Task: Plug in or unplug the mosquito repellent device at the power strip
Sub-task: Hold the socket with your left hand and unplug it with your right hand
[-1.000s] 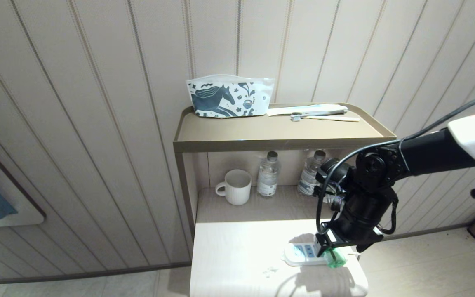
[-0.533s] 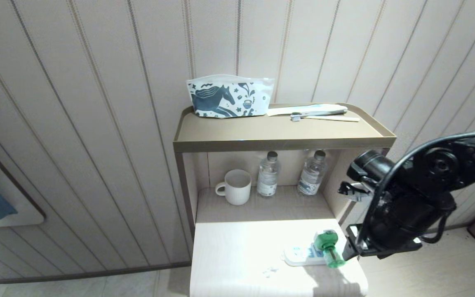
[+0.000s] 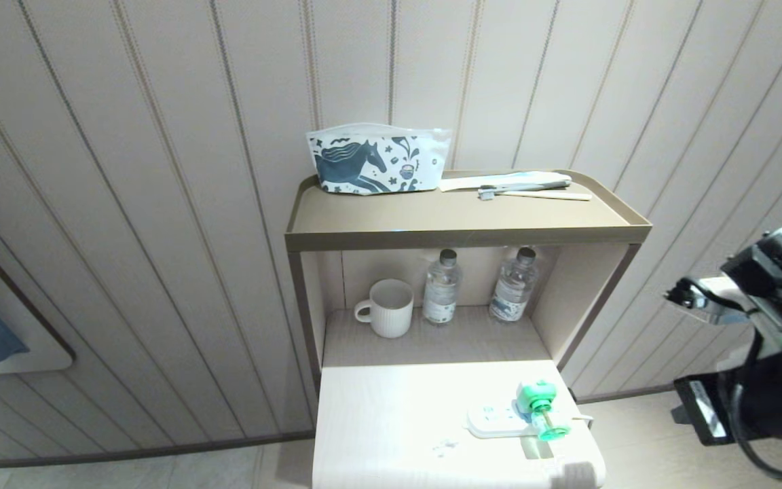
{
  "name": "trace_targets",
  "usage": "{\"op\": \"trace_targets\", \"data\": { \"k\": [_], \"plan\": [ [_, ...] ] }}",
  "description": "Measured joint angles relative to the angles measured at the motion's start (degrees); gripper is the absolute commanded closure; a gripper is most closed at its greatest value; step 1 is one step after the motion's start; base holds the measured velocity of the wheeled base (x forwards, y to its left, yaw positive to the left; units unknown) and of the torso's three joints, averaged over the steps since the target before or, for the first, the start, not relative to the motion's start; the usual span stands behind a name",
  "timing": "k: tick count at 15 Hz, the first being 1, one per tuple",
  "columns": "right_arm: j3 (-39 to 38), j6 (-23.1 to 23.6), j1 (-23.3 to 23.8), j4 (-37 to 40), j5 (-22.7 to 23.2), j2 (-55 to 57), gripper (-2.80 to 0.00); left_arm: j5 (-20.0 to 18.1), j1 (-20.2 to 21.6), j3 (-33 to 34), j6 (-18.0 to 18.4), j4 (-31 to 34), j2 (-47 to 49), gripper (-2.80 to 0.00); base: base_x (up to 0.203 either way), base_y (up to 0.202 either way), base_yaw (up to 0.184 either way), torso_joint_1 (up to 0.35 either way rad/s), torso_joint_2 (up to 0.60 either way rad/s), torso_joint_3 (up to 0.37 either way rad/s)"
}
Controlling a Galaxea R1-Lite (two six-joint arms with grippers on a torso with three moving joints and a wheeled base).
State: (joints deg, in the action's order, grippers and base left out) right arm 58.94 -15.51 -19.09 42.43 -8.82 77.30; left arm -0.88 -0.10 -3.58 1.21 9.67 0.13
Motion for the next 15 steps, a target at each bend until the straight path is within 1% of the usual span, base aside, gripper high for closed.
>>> {"op": "trace_targets", "data": {
  "k": [2,4,5,7,10,11,12,13,15],
  "plan": [
    [-3.1,0.0,-0.26,-3.12,-3.6,-3.46,0.0,0.01,0.0,0.0,0.0,0.0,0.0,0.0,0.0,0.0,0.0,0.0,0.0,0.0],
    [-7.76,0.36,-0.3,-9.16,-4.27,-6.31,0.0,0.0,0.0,0.0,0.02,0.02,0.0,0.0,0.0,0.0,0.0,0.0,0.0,0.0],
    [-10.87,0.85,-0.16,-13.42,-4.38,-7.49,0.0,0.0,0.0,0.0,0.0,0.0,0.0,0.0,0.0,0.0,0.0,0.0,0.0,0.0],
    [-17.38,3.76,0.95,-24.24,-4.34,-9.53,0.0,0.0,0.0,0.0,0.01,0.01,0.0,0.0,0.0,0.0,0.0,0.0,0.0,0.0],
    [-28.39,11.31,3.29,-43.39,-4.21,-14.77,0.0,0.0,0.0,-0.01,0.02,0.01,0.0,0.0,0.0,0.0,0.0,0.0,0.0,0.0],
    [-31.78,12.58,4.21,-48.98,-4.21,-17.13,0.0,0.0,0.0,0.0,0.02,0.03,0.0,0.0,0.0,0.0,0.0,0.0,0.0,0.0],
    [-34.71,13.06,4.89,-52.81,-4.18,-19.7,0.0,0.0,0.0,-0.02,0.02,0.02,0.0,0.0,0.0,0.0,0.0,0.0,0.0,0.0],
    [-37.56,13.28,5.51,-54.52,-4.04,-22.38,0.0,0.0,0.0,-0.02,0.0,0.0,0.0,0.0,0.0,0.0,0.0,0.0,0.0,0.0],
    [-42.29,13.45,8.0,-55.03,-2.81,-28.22,0.0,0.0,-0.01,-0.02,0.0,0.02,0.0,0.0,0.0,0.0,0.0,0.0,0.0,0.0]
  ]
}}
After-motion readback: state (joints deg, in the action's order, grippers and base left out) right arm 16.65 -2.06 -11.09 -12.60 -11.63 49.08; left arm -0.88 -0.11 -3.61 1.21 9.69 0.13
